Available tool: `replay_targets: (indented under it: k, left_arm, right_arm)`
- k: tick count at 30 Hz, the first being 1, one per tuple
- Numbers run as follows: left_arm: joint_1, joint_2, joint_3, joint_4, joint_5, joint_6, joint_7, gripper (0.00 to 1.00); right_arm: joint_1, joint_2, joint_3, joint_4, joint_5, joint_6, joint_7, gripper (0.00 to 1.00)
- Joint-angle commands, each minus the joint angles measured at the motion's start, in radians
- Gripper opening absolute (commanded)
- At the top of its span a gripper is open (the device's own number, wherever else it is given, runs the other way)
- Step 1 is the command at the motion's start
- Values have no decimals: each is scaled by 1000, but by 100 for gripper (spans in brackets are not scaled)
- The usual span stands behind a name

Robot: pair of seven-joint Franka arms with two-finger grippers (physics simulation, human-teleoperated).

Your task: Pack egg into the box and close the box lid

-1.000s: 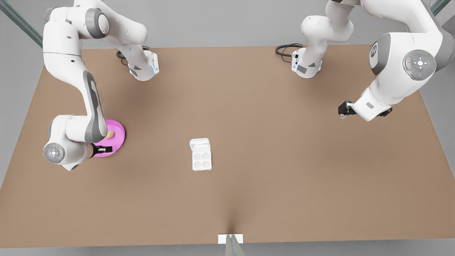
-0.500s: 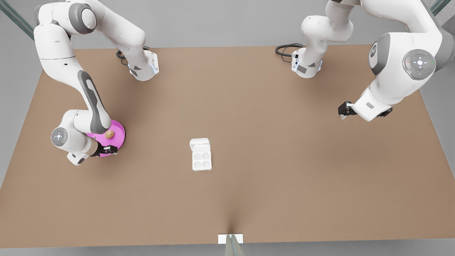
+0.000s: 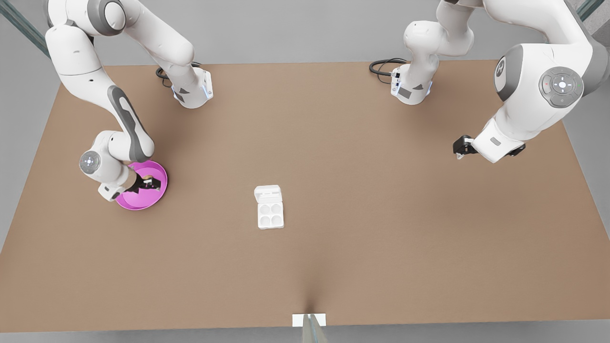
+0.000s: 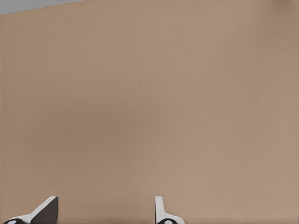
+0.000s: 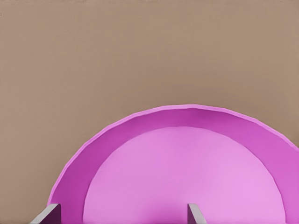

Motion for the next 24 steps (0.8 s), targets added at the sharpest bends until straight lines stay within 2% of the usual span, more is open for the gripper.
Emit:
replay_targets:
  k: [1,8,24]
  left_arm:
    - [0,-1,0,1,1,-10,-3,100]
    - [-3,-1,0,1,1,-10,-3,100]
    - [-1,5,0,-1,-1,-16,-5,100]
  right_arm:
    - [-18,0,0,-1,-8,41,-49,100]
    - [-72,0,0,-53,-46,47,-48,100]
    - [-36,9,2,-58,-46,47,-11,100]
